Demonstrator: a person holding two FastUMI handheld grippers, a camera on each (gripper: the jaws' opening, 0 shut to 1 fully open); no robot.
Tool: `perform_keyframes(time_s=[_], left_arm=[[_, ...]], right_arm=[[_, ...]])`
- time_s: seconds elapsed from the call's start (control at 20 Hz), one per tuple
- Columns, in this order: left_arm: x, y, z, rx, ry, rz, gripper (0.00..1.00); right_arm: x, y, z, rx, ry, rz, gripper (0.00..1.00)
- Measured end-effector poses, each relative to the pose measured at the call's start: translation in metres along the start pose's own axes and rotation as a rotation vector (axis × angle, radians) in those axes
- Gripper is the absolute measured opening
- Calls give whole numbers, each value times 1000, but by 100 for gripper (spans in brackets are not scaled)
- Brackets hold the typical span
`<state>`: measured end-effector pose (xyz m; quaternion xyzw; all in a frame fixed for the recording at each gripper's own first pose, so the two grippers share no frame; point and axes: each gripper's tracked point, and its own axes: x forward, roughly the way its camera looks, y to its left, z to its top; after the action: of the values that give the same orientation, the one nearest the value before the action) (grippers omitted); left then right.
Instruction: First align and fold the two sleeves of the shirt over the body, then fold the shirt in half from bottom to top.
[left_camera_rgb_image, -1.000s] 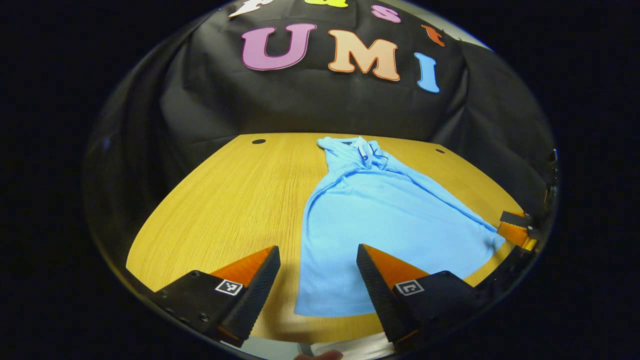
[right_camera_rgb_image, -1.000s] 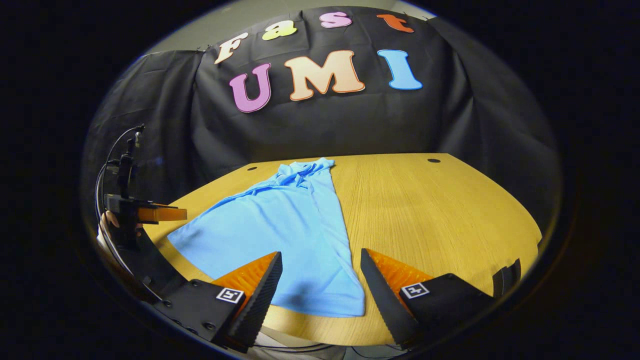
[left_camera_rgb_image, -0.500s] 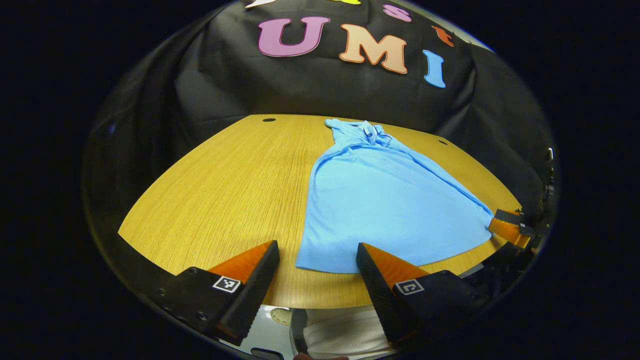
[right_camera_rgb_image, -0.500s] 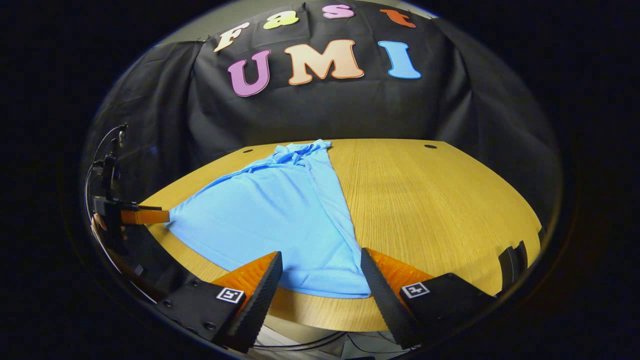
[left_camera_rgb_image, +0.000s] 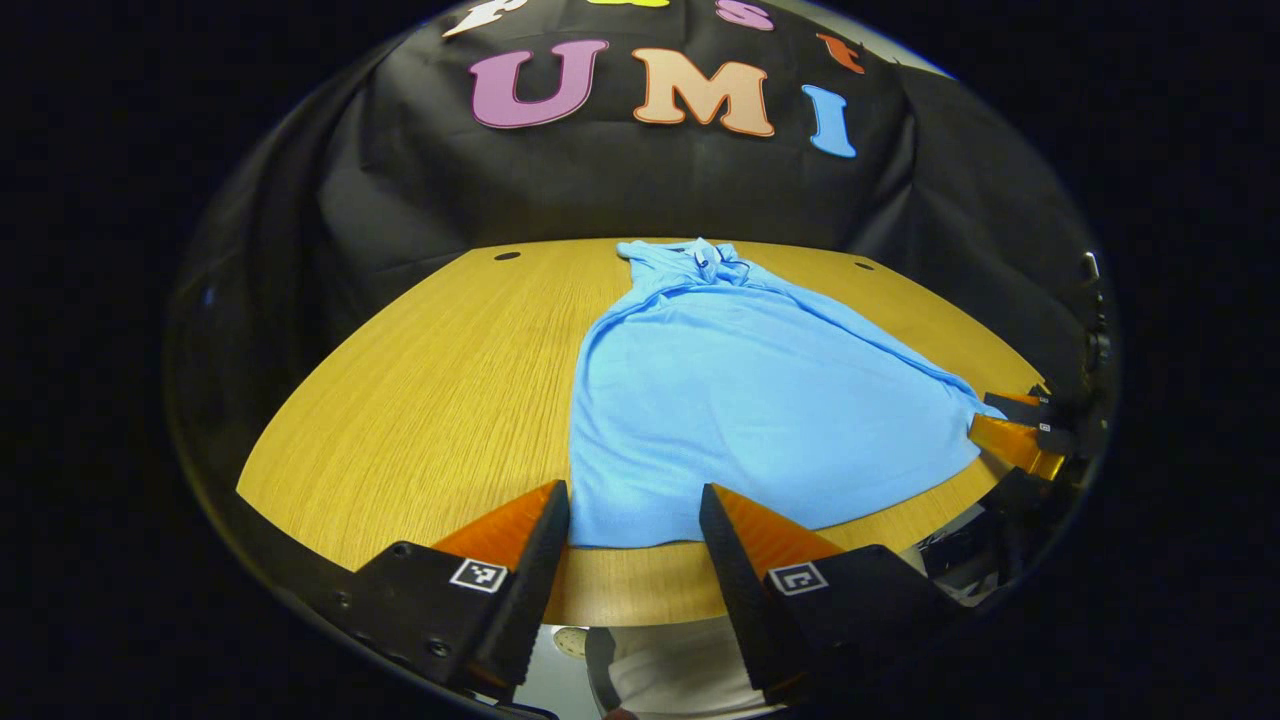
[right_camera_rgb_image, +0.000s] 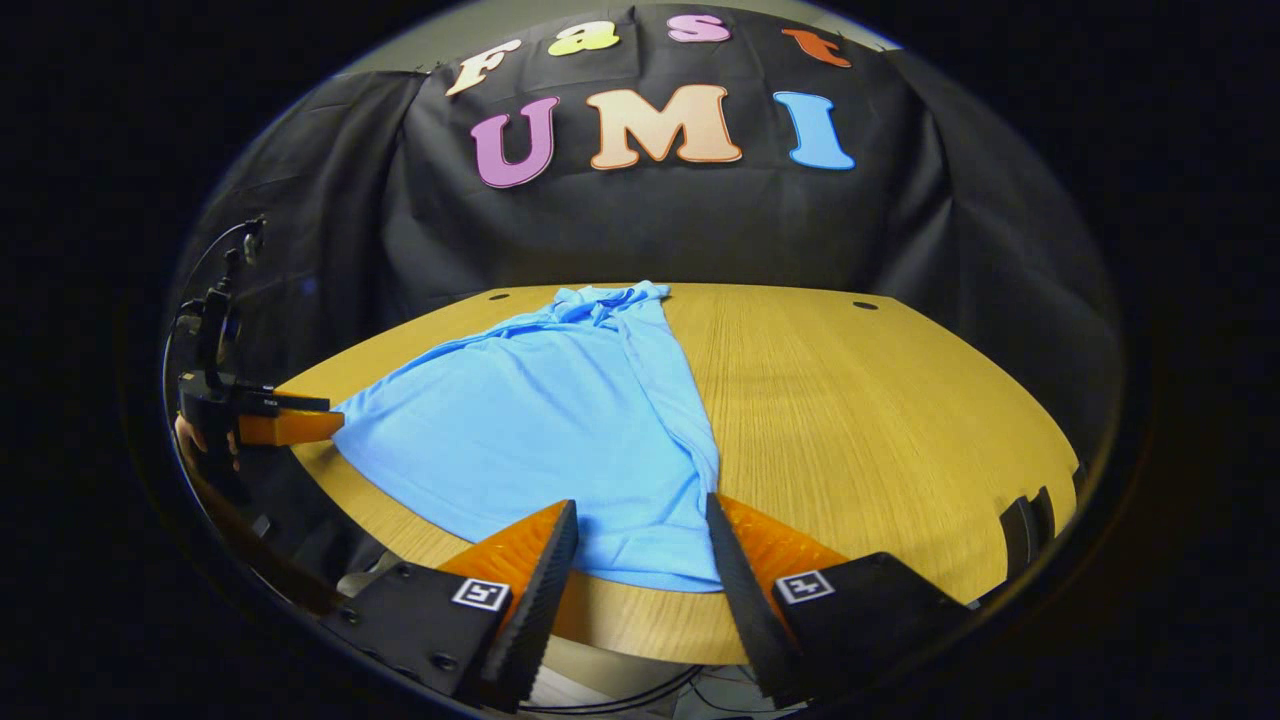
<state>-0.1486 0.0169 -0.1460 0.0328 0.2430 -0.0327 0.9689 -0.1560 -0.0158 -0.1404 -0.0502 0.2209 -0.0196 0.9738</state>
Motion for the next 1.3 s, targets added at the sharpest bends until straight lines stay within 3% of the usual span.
perform_keyframes(time_s=[0.05,0.1,0.15,0.2,0.25,0.35,0.4,0.5,0.85,1.0,1.3], left_arm=[[0,-3,-1,5,-1,-10,77],[2,-6,0,11,-8,-26,66],[1,-10,1,16,-12,-45,62],[2,-13,2,25,-18,-62,49],[3,-17,2,32,-20,-84,43],[6,-22,3,13,-35,-104,26],[7,-22,4,9,-41,-100,11],[6,-23,3,14,-41,-92,4],[9,-22,7,29,-33,-93,2],[15,-14,13,-13,-23,-84,2],[35,-4,64,-38,-73,-115,0]], right_arm=[[1,3,0,-1,-2,11,76],[2,7,0,-2,-3,22,62],[3,9,0,1,1,33,56],[3,13,0,3,1,46,44],[1,17,1,8,3,59,41],[4,20,-1,27,12,74,19],[3,20,-1,26,18,73,10],[0,21,-1,-1,20,70,10],[2,29,2,0,38,98,3],[8,22,7,28,62,85,3],[33,16,54,-25,38,65,2]])
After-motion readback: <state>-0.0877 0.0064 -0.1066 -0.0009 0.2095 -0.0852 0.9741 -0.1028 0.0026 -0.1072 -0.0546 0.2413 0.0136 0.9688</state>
